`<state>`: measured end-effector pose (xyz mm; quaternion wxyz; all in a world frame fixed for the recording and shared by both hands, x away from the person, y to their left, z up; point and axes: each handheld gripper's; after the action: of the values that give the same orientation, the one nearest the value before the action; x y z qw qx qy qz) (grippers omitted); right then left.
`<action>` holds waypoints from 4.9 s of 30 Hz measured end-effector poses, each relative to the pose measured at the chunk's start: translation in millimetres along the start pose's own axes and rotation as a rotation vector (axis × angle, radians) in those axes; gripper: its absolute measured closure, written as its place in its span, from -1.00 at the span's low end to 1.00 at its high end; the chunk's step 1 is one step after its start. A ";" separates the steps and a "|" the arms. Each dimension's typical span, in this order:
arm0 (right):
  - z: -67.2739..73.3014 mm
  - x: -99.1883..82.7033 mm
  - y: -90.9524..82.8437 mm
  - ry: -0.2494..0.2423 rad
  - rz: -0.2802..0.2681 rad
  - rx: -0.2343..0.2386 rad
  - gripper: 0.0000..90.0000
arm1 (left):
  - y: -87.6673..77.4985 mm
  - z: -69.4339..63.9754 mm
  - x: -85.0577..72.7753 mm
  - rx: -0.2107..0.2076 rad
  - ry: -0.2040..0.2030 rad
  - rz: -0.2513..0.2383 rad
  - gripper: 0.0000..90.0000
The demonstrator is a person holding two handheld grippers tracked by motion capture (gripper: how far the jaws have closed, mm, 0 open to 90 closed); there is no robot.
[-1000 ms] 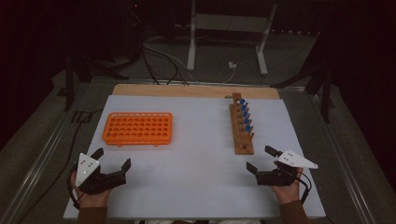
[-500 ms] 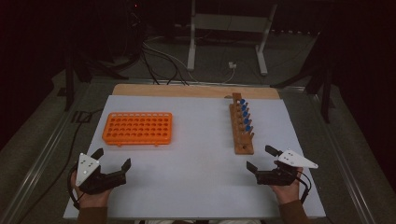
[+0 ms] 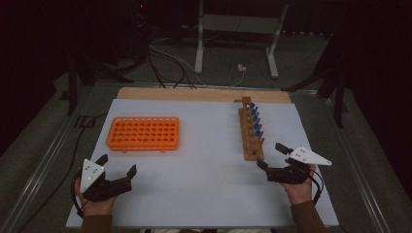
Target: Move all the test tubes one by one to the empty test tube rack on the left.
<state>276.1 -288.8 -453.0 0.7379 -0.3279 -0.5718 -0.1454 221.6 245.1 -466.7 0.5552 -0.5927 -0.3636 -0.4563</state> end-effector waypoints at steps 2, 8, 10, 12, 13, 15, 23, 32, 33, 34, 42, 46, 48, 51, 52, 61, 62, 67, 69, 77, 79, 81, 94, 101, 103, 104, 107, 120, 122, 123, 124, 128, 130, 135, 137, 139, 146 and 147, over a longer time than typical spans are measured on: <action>-1.9 3.6 3.8 -0.003 0.004 -0.003 -0.83 | 0.0 0.0 -0.1 0.000 -0.001 -0.001 -0.99; -11.6 14.5 16.9 0.012 0.025 -0.007 -0.65 | 0.2 -0.4 -0.3 -0.001 -0.001 0.001 -0.99; -13.6 15.6 19.5 0.014 0.033 -0.011 -0.64 | 0.4 -0.5 -0.4 -0.002 0.001 0.003 -0.99; -19.8 17.4 27.0 0.014 0.049 -0.021 -0.54 | 0.8 -0.7 -0.5 -0.003 0.002 0.005 -0.99; -22.2 17.7 29.6 0.012 0.054 -0.025 -0.48 | 0.9 -0.9 -0.5 -0.003 0.003 0.005 -0.99; -26.6 17.8 34.8 0.024 0.064 -0.042 -0.34 | 1.1 -1.2 -0.6 -0.003 0.003 0.006 -0.99; -42.2 12.0 53.5 0.047 0.104 -0.036 0.35 | 2.2 -2.1 -1.1 -0.006 0.004 0.012 -0.99; -43.1 10.5 65.1 0.009 0.125 -0.067 0.68 | 4.6 -7.5 0.5 -0.027 -0.005 0.020 -0.99; -42.9 10.3 66.1 0.007 0.126 -0.072 0.69 | 5.0 -9.0 1.3 -0.030 -0.003 0.021 -0.99; -42.8 10.3 66.9 0.004 0.126 -0.081 0.69 | 5.3 -10.4 2.3 -0.034 0.001 0.018 -0.99; -44.0 12.5 70.3 0.022 0.133 -0.098 0.71 | 10.6 -23.9 16.4 -0.092 0.000 0.016 -0.99; -44.7 13.8 70.3 0.024 0.140 -0.098 0.72 | 17.0 -32.1 24.4 -0.148 0.012 -0.002 -0.99; -45.0 14.3 69.6 0.025 0.140 -0.099 0.72 | 19.2 -33.1 25.7 -0.165 0.013 -0.001 -0.99; -44.7 16.5 67.2 0.028 0.127 -0.097 0.72 | 25.2 -37.2 29.9 -0.195 0.020 -0.009 -0.99; -44.4 17.7 66.2 0.028 0.123 -0.096 0.72 | 27.1 -39.0 31.6 -0.206 0.022 -0.013 -0.99; -38.7 34.6 59.5 -0.001 0.108 -0.086 0.72 | 48.6 -58.8 45.8 -0.248 0.086 -0.032 -0.99; -38.2 36.7 58.7 -0.004 0.106 -0.084 0.72 | 54.7 -61.3 48.6 -0.250 0.092 -0.032 -0.99; -35.8 47.7 53.3 -0.018 0.096 -0.083 0.72 | 63.2 -67.8 56.9 -0.259 0.095 -0.047 -0.99; -35.7 52.0 50.9 -0.021 0.090 -0.080 0.72 | 66.4 -72.2 62.2 -0.269 0.102 -0.048 -0.99; -31.0 64.8 47.3 -0.044 0.079 -0.078 0.72 | 80.6 -87.1 75.6 -0.272 0.097 -0.028 -0.99; -29.3 67.2 46.9 -0.047 0.075 -0.080 0.72 | 83.0 -90.4 77.6 -0.277 0.093 -0.031 -0.99; -28.4 68.6 46.5 -0.046 0.069 -0.078 0.72 | 85.3 -94.0 79.5 -0.277 0.101 -0.028 -0.99; -4.4 77.5 74.7 -0.050 0.071 0.034 0.72 | 100.7 -124.1 83.8 -0.320 0.122 -0.019 -0.93; 14.2 82.2 94.1 -0.070 0.090 0.090 0.72 | 106.6 -142.2 83.6 -0.400 0.151 -0.004 -0.67; 18.1 83.4 97.9 -0.069 0.088 0.106 0.72 | 107.2 -147.5 83.0 -0.404 0.168 -0.005 -0.60; 18.1 83.4 97.9 -0.069 0.088 0.106 0.72 | 107.2 -150.2 82.5 -0.399 0.175 -0.010 -0.60; 21.9 84.2 103.0 -0.054 0.085 0.128 0.72 | 109.3 -156.9 81.7 -0.416 0.181 -0.011 -0.48; 38.3 85.4 119.0 -0.051 0.089 0.193 0.72 | 118.7 -178.6 77.1 -0.471 0.200 0.019 0.19; 39.0 85.3 119.6 -0.053 0.089 0.198 0.72 | 119.7 -178.8 76.4 -0.485 0.202 0.023 0.27; 39.9 85.0 120.2 -0.050 0.088 0.201 0.72 | 119.9 -178.7 76.2 -0.493 0.202 0.021 0.36; 40.5 84.8 120.7 -0.050 0.088 0.205 0.72 | 119.6 -178.7 76.2 -0.496 0.206 0.017 0.44; 43.9 84.1 122.6 -0.052 0.089 0.217 0.72 | 119.5 -178.7 76.3 -0.511 0.202 0.011 0.61; 45.1 83.9 123.3 -0.051 0.089 0.220 0.72 | 119.8 -178.4 76.0 -0.514 0.204 0.013 0.65; 45.6 83.7 123.7 -0.048 0.089 0.224 0.72 | 119.2 -178.2 75.8 -0.518 0.215 0.010 0.72; 45.5 83.7 123.5 -0.047 0.090 0.226 0.71 | 118.9 -178.3 75.5 -0.521 0.221 0.008 0.73; 44.8 83.5 122.8 -0.046 0.085 0.229 0.69 | 119.0 -178.3 75.4 -0.527 0.216 0.006 0.73; 38.9 83.4 115.2 -0.028 0.057 0.234 0.23 | 120.7 -171.2 75.9 -0.505 0.191 0.014 0.74; 35.4 82.8 110.9 -0.016 0.046 0.229 0.05 | 120.5 -168.9 76.1 -0.502 0.186 0.014 0.74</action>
<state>340.2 -170.2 -405.8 0.7691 -0.2554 -0.5829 -0.0596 335.7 57.8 -439.7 0.4250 -0.6697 -0.1825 -0.5810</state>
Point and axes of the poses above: each handheld gripper's, and its own axes: y roughly forward along the jaws, x roughly out of its top, z roughly to its left, and after that the axes turned 12 degrees about x, right-handed
